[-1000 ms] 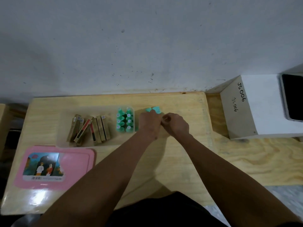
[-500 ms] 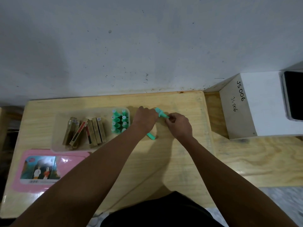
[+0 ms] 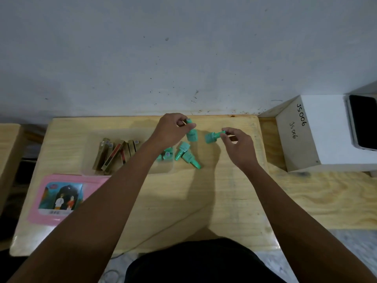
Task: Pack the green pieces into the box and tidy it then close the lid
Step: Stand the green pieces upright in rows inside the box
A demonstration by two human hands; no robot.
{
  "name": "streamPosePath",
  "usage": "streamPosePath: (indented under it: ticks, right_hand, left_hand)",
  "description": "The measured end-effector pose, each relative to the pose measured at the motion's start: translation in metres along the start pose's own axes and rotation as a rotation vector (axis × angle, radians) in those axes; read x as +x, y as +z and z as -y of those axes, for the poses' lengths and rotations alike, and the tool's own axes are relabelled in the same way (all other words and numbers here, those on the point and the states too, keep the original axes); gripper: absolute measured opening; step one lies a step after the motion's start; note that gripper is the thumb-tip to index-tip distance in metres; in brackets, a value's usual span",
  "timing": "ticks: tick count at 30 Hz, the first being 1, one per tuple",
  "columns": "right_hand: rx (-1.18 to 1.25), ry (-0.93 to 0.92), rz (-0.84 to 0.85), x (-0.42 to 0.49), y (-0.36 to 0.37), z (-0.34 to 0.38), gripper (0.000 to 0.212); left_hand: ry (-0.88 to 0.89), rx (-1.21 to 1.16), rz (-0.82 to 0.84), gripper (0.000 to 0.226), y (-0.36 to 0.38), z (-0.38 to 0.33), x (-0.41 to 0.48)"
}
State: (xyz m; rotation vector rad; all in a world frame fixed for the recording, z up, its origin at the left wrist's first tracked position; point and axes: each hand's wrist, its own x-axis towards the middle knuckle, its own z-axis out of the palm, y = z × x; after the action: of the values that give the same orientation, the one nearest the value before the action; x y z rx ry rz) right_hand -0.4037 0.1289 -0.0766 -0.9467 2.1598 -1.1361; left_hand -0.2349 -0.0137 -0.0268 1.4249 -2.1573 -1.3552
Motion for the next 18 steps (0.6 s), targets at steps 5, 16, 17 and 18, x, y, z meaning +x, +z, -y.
streamPosePath:
  ticks: [5,16,17,18]
  right_hand:
    - [0.097,-0.036,0.086,-0.013,0.009,0.027,0.022]
    - [0.105,-0.002,0.235,-0.051,0.061,0.063,0.023]
    - [0.096,-0.002,0.237,-0.054,0.065,0.064,0.023]
    - [0.09,-0.002,0.238,-0.057,0.069,0.064,0.022]
  left_hand:
    - [-0.023,-0.051,0.003,0.032,-0.031,0.01,-0.026]
    - [-0.088,-0.088,-0.073,0.022,-0.065,0.068,-0.082]
    - [-0.096,-0.093,-0.07,0.022,-0.065,0.074,-0.084]
    - [-0.101,-0.101,-0.065,0.023,-0.064,0.08,-0.087]
